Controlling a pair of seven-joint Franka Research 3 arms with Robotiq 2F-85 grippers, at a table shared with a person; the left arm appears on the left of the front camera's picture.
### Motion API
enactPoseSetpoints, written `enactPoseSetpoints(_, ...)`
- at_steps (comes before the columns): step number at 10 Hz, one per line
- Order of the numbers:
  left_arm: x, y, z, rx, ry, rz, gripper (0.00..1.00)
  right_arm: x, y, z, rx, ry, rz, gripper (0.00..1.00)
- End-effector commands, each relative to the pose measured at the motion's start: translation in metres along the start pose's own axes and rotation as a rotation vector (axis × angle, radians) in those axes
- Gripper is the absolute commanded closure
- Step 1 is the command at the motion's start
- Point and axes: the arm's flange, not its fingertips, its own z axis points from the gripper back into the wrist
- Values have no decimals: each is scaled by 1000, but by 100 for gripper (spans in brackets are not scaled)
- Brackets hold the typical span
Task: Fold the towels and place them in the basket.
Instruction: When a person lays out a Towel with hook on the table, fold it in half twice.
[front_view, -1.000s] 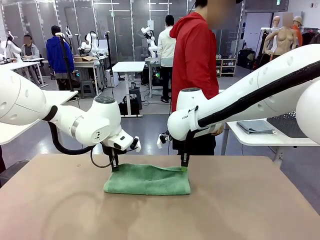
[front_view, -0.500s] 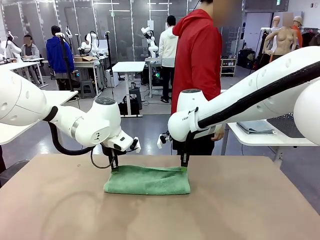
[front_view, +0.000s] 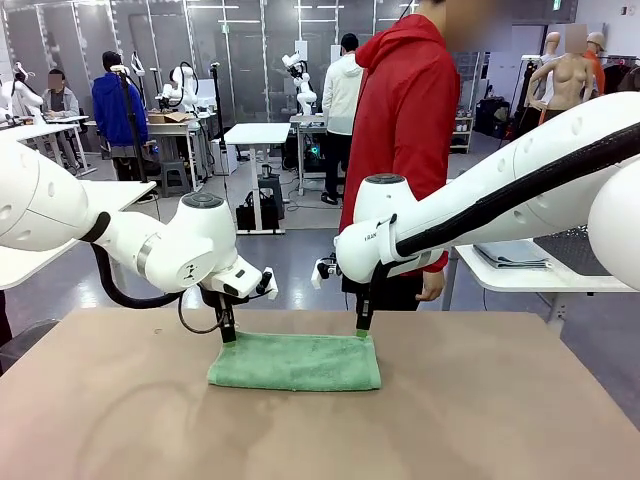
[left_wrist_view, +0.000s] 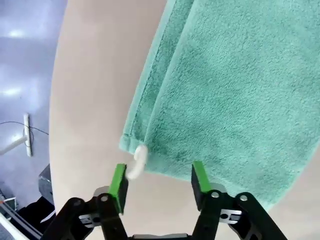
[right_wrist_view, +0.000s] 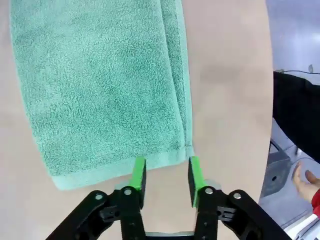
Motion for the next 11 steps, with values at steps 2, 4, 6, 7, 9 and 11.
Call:
enactPoseSetpoints(2,-44,0,34,-17,-30,-141,6,-22,23,31,51,-26,5,14)
enactPoseSetpoints(4,-83,-4,74,-38,-26,-206,6,-50,62,86,210,-20,-84,14)
enactPoseSetpoints(6,-116,-8,113,-111,-103,-280,6,-65,100,128,237,-85,-184,14)
enactPoseSetpoints(7,-130,-13,128,-178,-171,-337,6,-75,127,146,290,-158,-283,14)
enactPoseSetpoints(9,-150,-9,135,-232,-297,-345,6,-98,145,159,364,-272,-472,14)
enactPoseSetpoints(11,-163,0,125,-276,-475,-362,6,-131,125,148,465,-453,-791,14)
